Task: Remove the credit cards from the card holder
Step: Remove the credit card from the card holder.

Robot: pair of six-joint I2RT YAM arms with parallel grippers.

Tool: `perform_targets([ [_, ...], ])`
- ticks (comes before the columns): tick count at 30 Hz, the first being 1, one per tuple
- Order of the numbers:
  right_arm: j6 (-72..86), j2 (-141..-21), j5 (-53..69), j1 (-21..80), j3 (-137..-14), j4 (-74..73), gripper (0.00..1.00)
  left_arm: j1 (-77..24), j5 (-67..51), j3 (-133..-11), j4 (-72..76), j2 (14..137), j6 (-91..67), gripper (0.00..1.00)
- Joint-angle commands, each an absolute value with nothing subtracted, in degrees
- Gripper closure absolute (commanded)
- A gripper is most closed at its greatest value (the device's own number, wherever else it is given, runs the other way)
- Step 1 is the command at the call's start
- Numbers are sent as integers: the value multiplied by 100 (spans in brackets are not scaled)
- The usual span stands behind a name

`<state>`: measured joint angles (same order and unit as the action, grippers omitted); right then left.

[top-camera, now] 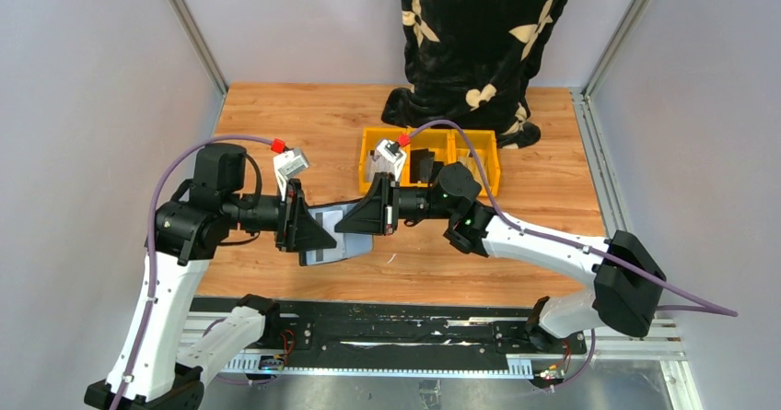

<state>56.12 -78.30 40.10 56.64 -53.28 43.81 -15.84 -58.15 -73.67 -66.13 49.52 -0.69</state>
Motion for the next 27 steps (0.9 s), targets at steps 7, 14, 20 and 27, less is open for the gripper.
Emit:
perform_targets([
  [7,6042,-7764,3872,5744,-5016,5375,100,-1582,-6997,-7569,-6561,4766,-44,61],
  [14,6004,-7335,3855,5698,-4583,5417,100,-1582,-7444,-7598,-6565,4771,-97,79],
  [20,6052,-7156,3961,5700,-4400,5551,94,-1573,-7496,-7632,-6583,4782,-137,88],
  [27,6362,-7297,4072,5783,-4435,6322,69,-1539,-7461,-7655,-6582,4815,-174,97],
])
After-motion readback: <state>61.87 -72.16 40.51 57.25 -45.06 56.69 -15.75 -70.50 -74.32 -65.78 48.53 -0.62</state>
